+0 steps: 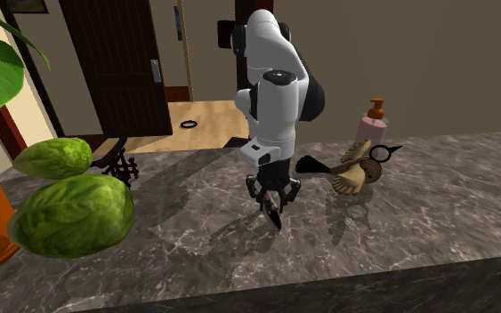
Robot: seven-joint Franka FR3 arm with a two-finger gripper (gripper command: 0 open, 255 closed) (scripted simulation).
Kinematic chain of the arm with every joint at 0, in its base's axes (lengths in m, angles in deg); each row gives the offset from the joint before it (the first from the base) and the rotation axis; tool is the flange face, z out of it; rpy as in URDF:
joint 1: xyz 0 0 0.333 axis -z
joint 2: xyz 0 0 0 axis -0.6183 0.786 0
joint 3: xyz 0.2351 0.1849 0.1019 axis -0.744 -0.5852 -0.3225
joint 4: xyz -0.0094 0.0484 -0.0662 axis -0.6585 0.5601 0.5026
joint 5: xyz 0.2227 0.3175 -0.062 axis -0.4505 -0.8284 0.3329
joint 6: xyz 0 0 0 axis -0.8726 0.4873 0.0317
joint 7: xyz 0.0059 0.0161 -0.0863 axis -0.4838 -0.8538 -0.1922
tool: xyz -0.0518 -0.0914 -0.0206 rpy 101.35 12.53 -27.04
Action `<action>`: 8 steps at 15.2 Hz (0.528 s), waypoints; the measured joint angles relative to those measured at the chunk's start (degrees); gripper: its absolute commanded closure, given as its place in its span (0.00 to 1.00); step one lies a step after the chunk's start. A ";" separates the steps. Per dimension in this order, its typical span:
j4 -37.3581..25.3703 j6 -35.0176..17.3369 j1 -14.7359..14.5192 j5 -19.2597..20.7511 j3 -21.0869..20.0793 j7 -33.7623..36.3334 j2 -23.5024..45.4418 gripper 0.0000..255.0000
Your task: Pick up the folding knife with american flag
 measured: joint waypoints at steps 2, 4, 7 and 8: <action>0.08 -0.08 0.02 -0.03 -0.01 -0.05 -0.07 1.00; 0.11 -0.13 0.04 -0.04 -0.02 -0.11 -0.06 1.00; 0.05 -0.11 0.01 0.01 -0.01 -0.03 -0.02 1.00; -0.02 0.21 0.02 -0.03 -0.02 -0.04 -0.06 1.00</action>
